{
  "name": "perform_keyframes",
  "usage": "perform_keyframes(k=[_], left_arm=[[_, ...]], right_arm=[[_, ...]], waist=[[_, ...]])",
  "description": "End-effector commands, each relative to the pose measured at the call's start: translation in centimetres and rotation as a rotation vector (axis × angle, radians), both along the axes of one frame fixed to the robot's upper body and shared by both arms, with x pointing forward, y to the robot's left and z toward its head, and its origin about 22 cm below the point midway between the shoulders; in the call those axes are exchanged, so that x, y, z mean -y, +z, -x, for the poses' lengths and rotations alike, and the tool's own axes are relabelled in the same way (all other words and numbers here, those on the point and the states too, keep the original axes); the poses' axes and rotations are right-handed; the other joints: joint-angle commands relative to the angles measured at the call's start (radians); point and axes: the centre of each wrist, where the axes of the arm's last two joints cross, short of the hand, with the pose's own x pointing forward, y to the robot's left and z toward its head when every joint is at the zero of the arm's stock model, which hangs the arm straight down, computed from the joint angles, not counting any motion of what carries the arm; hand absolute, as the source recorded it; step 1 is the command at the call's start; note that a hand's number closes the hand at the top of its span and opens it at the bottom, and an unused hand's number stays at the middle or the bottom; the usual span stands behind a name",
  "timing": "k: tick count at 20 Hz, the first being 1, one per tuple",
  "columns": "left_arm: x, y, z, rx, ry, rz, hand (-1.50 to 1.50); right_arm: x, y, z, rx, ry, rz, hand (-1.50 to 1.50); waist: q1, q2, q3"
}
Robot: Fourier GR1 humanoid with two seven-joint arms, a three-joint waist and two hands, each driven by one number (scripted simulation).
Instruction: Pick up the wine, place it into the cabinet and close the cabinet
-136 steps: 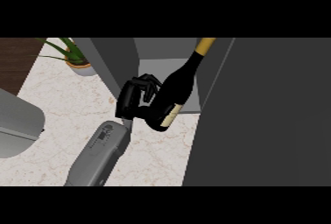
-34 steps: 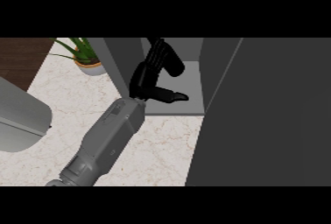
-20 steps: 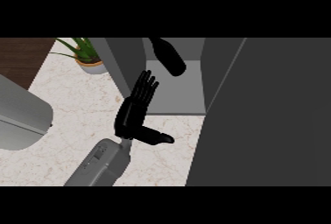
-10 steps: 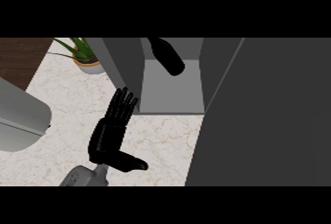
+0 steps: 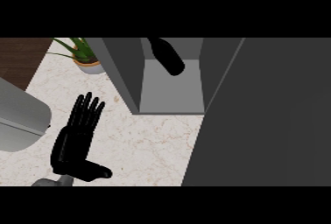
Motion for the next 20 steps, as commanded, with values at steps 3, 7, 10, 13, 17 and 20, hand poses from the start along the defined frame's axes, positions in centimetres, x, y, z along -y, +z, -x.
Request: perform_keyframes(k=[3, 7, 10, 13, 17, 20], left_arm=[[-4.7, 1.9, 1.4, 0.038, 0.035, -0.021, -1.5], [-5.5, 2.2, 0.7, 0.017, 0.054, -0.019, -1.5], [-9.0, 2.2, 1.1, 0.039, 0.059, -0.038, -1.5], [-10.3, 2.8, 1.5, 0.034, 0.054, -0.048, -1.5], [-11.6, 4.4, 0.1, 0.043, 0.042, -0.055, -1.5], [-12.4, 3.3, 0.6, 0.044, 0.044, -0.063, -1.5]], right_arm=[[-0.8, 5.2, 3.0, -0.033, 0.139, -0.121, 1.5], [-1.3, 4.3, 2.9, -0.028, 0.156, -0.112, 1.5], [-1.9, 4.8, 2.7, -0.009, 0.153, -0.143, 1.5], [-2.8, 3.9, 1.9, -0.007, 0.174, -0.124, 1.5], [-3.2, 4.2, 1.7, -0.031, 0.206, -0.135, 1.5], [-3.4, 4.3, 1.5, -0.005, 0.214, -0.157, 1.5]], waist=[[0.008, 0.001, -0.001], [-0.009, 0.002, 0.0], [0.002, 0.004, -0.003], [0.014, 0.006, -0.003], [0.015, 0.009, -0.004], [0.016, 0.009, -0.006]])
